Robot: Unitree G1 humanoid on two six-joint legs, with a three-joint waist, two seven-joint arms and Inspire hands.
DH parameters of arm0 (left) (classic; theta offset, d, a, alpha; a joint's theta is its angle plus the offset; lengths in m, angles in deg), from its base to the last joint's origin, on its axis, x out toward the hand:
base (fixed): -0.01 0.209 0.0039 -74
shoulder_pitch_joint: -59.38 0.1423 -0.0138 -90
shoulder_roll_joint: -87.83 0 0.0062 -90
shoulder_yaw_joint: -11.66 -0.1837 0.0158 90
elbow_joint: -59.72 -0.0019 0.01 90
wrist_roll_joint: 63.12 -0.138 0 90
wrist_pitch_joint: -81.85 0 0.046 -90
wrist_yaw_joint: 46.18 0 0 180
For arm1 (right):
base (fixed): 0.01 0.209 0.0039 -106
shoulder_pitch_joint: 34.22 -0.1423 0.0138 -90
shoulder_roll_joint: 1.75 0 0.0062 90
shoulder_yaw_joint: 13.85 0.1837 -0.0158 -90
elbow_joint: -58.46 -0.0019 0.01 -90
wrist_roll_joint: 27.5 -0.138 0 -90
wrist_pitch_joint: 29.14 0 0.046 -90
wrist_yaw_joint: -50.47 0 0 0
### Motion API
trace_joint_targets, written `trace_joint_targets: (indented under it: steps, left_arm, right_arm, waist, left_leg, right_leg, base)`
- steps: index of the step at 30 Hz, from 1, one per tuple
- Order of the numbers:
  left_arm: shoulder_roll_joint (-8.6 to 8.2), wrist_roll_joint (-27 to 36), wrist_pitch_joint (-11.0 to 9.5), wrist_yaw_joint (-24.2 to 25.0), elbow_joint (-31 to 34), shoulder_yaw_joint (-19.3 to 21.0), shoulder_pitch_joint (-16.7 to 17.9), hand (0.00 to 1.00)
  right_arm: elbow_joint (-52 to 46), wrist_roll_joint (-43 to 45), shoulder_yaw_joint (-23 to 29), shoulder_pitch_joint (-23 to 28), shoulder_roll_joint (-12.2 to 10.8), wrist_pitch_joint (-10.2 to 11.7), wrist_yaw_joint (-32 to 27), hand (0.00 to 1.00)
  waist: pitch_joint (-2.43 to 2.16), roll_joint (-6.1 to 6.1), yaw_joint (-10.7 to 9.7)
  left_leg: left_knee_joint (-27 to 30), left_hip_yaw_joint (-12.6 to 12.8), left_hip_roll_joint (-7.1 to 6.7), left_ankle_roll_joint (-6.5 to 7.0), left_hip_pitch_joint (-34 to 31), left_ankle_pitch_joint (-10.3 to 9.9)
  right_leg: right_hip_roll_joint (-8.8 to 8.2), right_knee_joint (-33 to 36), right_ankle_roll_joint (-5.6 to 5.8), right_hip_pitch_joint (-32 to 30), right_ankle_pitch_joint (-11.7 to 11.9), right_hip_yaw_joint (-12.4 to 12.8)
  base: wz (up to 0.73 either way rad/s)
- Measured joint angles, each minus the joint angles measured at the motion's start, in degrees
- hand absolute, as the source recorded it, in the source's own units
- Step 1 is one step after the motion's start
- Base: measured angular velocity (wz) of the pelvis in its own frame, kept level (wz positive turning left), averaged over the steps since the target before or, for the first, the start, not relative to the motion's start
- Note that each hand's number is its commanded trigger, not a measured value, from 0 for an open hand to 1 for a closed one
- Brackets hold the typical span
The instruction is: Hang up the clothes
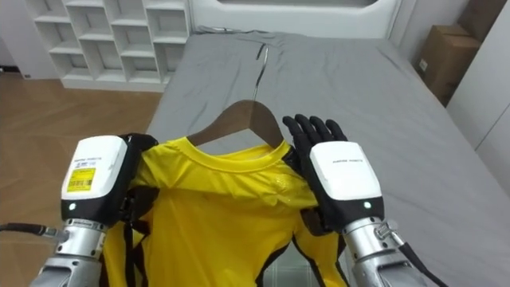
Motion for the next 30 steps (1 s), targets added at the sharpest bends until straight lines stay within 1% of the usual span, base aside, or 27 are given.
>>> trace_joint_targets:
  steps: [4, 7, 11, 14, 19, 20, 23, 30]
  left_arm:
    - [-0.46, -1.23, 0.04, -0.01, 0.25, -0.29, 0.00, 1.00]
    - [-0.55, -1.22, 0.05, -0.01, 0.25, -0.64, 0.03, 1.00]
    - [-0.58, -1.24, 0.26, 0.00, 0.25, -0.65, 0.03, 1.00]
    - [-0.95, -2.29, 0.26, 0.01, 0.25, -0.63, 0.03, 1.00]
    - [-1.84, -3.80, 0.24, 0.08, 0.41, -0.64, 0.04, 1.00]
    - [-2.01, -3.83, 0.24, 0.08, 0.41, -0.64, 0.05, 1.00]
    - [-2.13, -3.86, 0.24, 0.08, 0.46, -0.64, 0.05, 1.00]
    - [-2.26, -3.89, 0.24, 0.07, 0.46, -0.64, 0.05, 1.00]
  right_arm:
    - [1.01, -3.15, 0.07, 0.00, 0.01, -0.18, -0.01, 0.00]
    - [1.64, -6.48, 0.07, 0.00, -0.02, -0.84, 0.01, 0.00]
    - [2.56, -11.55, 0.80, -0.01, -0.28, -1.41, 0.45, 0.00]
    - [2.57, -13.08, 1.30, -0.01, -0.30, -1.39, 1.60, 0.00]
    - [2.57, -13.65, 2.27, -0.01, -0.35, -1.39, 3.78, 0.00]
    - [2.56, -13.78, 2.92, -0.01, -0.68, -1.42, 4.31, 0.00]
    - [2.57, -14.33, 3.49, -0.02, -1.47, -1.45, 4.55, 0.00]
    - [2.57, -17.69, 3.64, -0.02, -1.56, -1.45, 4.80, 0.00]
  waist:
    - [0.08, 0.16, -0.09]
    - [0.15, 0.30, -0.09]
    - [0.27, 0.58, -0.08]
    - [0.22, 0.81, -0.08]
    - [0.21, 0.80, -0.07]
    - [0.20, 0.78, -0.05]
    - [0.18, 0.76, -0.18]
    - [0.09, 0.62, -0.18]
  left_leg:
    - [0.05, -0.95, -0.19, 0.01, -0.03, 0.01]
    - [0.13, -1.37, -0.22, 0.01, 0.03, 0.01]
    - [0.19, -1.62, -0.22, 0.01, 0.09, 0.00]
    - [0.19, -1.63, -0.23, 0.01, 0.10, 0.01]
    - [0.19, -1.63, -0.23, 0.01, 0.15, 0.01]
    - [0.20, -1.63, -0.23, 0.01, 0.24, 0.01]
    - [0.34, -1.62, -0.22, 0.01, 0.25, 0.01]
    - [0.79, -1.62, -0.22, 0.01, 0.21, 0.01]
  right_leg:
    - [-0.14, -0.02, 0.00, 0.25, 0.00, -0.74]
    - [-0.23, -0.04, 0.01, 0.53, 0.00, -1.39]
    - [-0.26, -0.08, 0.01, 0.74, 0.00, -1.46]
    - [-0.29, -0.09, 0.01, 0.78, 0.00, -1.50]
    - [-0.30, -0.09, 0.01, 0.81, -0.01, -1.50]
    - [-0.30, -0.09, 0.01, 0.89, -0.01, -1.49]
    - [-0.31, -0.08, 0.02, 0.97, -0.01, -1.55]
    - [-0.36, -0.06, 0.02, 1.15, -0.01, -1.61]
  base:
    - [0.10]
    - [0.09]
    - [0.05]
    - [0.00]
    - [0.00]
    - [0.00]
    - [0.00]
    - [0.00]
